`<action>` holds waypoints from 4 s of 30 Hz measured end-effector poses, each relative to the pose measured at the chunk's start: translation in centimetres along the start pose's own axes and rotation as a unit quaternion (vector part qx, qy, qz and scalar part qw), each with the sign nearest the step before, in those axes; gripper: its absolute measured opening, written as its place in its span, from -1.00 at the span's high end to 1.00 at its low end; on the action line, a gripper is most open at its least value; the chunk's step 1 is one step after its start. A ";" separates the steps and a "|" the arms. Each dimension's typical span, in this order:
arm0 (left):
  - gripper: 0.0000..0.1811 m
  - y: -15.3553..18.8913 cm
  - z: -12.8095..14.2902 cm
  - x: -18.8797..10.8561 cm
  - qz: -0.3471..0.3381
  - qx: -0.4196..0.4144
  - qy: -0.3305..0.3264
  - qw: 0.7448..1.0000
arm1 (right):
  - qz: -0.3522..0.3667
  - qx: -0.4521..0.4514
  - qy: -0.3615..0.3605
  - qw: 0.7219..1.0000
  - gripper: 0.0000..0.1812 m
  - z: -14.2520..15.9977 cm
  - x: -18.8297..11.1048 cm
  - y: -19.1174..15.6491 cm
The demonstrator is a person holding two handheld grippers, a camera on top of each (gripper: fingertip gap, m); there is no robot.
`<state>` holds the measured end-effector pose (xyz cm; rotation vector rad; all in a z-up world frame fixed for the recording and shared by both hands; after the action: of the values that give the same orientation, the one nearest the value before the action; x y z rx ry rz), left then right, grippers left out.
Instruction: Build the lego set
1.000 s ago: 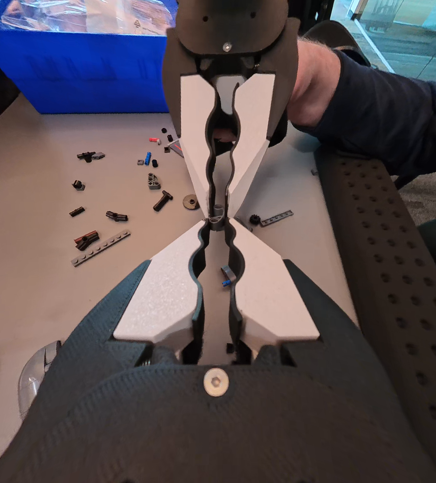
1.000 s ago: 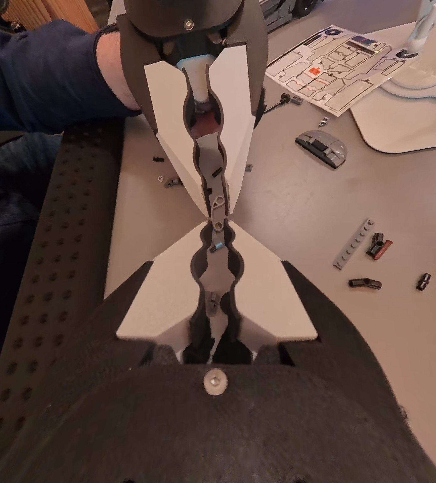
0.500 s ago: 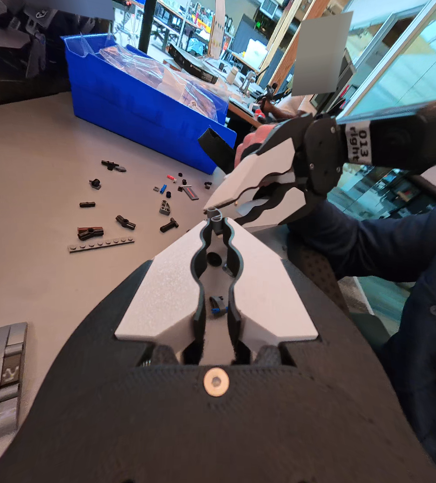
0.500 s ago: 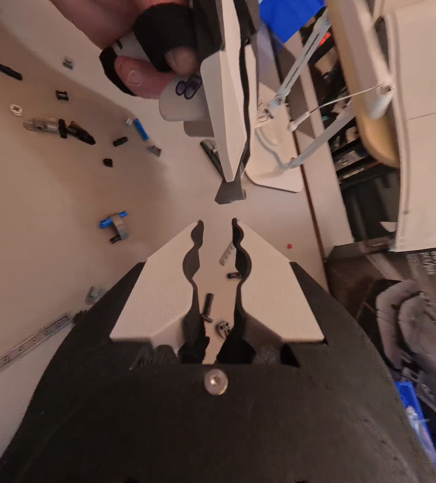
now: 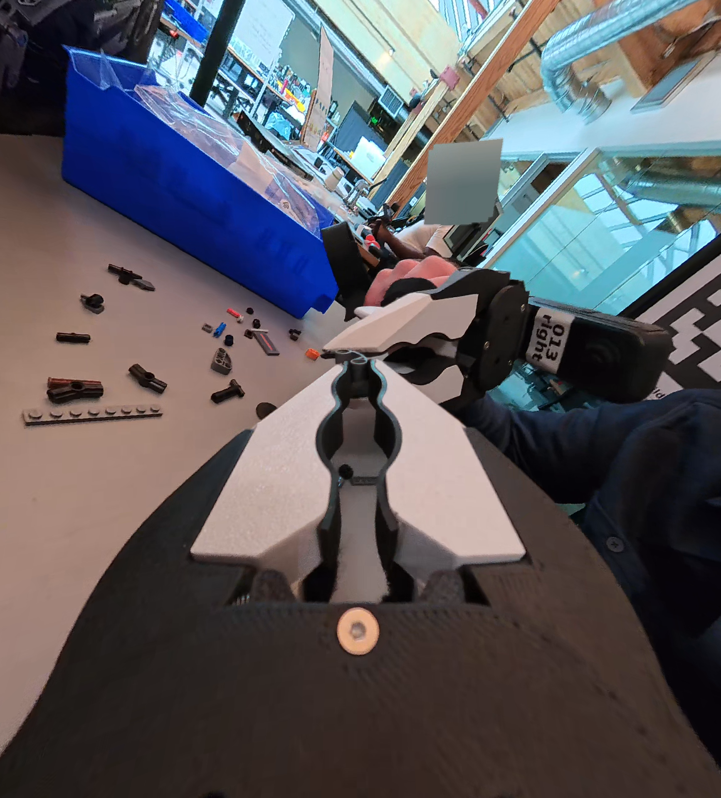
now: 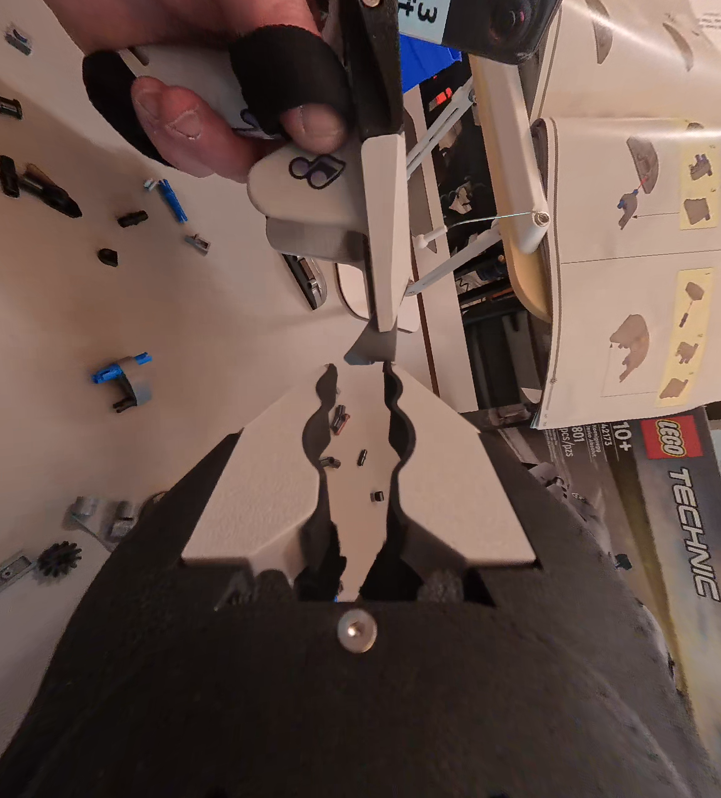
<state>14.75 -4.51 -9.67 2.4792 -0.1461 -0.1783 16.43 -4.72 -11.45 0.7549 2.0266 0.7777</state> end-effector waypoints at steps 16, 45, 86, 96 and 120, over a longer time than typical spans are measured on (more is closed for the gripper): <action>0.95 1.8 -0.1 0.7 -0.078 0.255 0.015 0.964 | 0.006 0.062 0.035 0.997 0.86 0.3 -0.8 1.4; 0.95 1.1 -1.4 0.5 -0.030 0.066 0.065 0.995 | 0.038 0.028 0.016 0.999 0.72 -0.3 -0.1 1.3; 0.95 1.8 -1.5 1.5 0.058 -0.105 0.110 0.987 | 0.117 0.007 -0.011 0.993 0.90 -0.2 -1.2 3.0; 0.95 1.4 -1.4 1.4 0.057 -0.118 0.104 0.986 | 0.117 -0.008 -0.010 0.993 0.88 -0.6 -1.2 2.8; 0.80 -1.1 0.2 0.1 -0.023 -0.072 0.008 0.997 | -0.114 0.197 0.055 0.972 0.94 0.8 0.3 -0.6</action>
<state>14.84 -3.78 -10.52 2.3410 -0.0672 -0.1832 16.85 -4.66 -12.38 0.6889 2.3540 0.2920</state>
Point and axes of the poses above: each gripper's, where its closed fingertips meet, x out along the fingers, z out of its underside, y = z × x across the jaws, the point moved 1 cm from there along -x, back along the fingers, and after that the axes turned 6 degrees about -z, right-handed, at the moved point
